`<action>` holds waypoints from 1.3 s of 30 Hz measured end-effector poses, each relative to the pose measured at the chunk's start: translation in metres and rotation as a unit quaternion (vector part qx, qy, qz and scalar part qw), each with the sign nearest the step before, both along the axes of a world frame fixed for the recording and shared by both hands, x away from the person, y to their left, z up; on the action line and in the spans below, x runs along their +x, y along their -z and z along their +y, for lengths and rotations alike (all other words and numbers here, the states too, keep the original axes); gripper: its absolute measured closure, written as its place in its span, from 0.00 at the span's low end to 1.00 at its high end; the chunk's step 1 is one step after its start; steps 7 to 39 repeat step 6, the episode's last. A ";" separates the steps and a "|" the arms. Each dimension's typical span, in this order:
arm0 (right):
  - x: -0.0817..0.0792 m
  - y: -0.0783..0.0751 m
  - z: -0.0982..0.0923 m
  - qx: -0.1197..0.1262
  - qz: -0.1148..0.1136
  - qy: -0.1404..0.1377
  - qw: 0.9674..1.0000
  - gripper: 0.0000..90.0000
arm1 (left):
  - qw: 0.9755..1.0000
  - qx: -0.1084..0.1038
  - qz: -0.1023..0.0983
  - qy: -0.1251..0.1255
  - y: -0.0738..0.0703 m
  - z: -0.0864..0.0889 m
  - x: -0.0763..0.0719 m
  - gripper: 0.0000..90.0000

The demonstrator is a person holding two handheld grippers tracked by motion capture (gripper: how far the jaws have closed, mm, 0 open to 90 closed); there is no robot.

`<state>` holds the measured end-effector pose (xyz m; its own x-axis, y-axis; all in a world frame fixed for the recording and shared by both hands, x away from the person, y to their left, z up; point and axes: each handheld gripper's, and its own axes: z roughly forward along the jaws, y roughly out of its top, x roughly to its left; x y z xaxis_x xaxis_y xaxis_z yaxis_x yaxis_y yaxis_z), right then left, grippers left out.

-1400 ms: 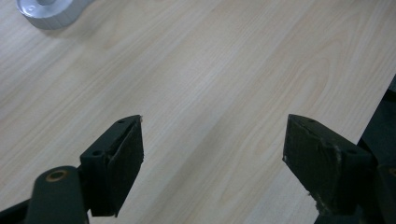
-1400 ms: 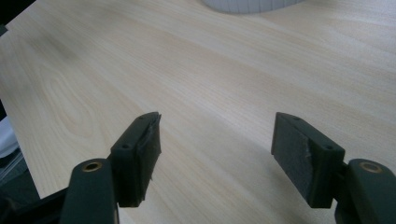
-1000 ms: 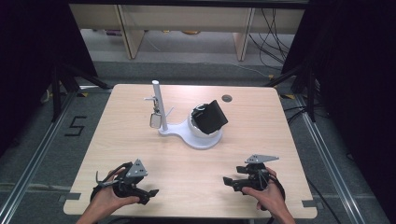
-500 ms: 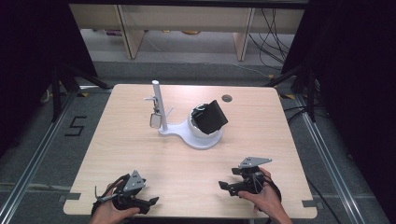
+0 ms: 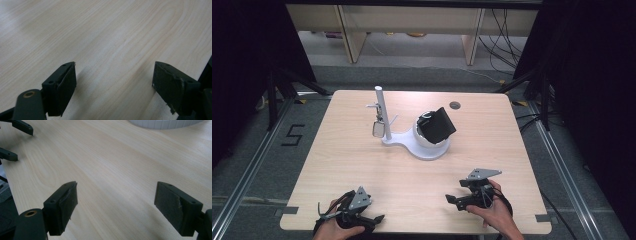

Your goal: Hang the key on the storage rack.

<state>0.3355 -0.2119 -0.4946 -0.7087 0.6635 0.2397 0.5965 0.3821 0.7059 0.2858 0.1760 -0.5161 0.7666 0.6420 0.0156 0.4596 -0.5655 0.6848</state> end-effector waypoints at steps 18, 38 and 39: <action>-0.001 -0.001 0.001 -0.007 0.007 0.009 1.000 0.22 | 1.000 0.003 -0.002 0.002 0.000 0.003 0.002 0.21; -0.001 -0.001 0.001 -0.007 0.007 0.009 1.000 0.22 | 1.000 0.003 -0.002 0.002 0.000 0.003 0.002 0.21; -0.001 -0.001 0.001 -0.007 0.007 0.009 1.000 0.22 | 1.000 0.003 -0.002 0.002 0.000 0.003 0.002 0.21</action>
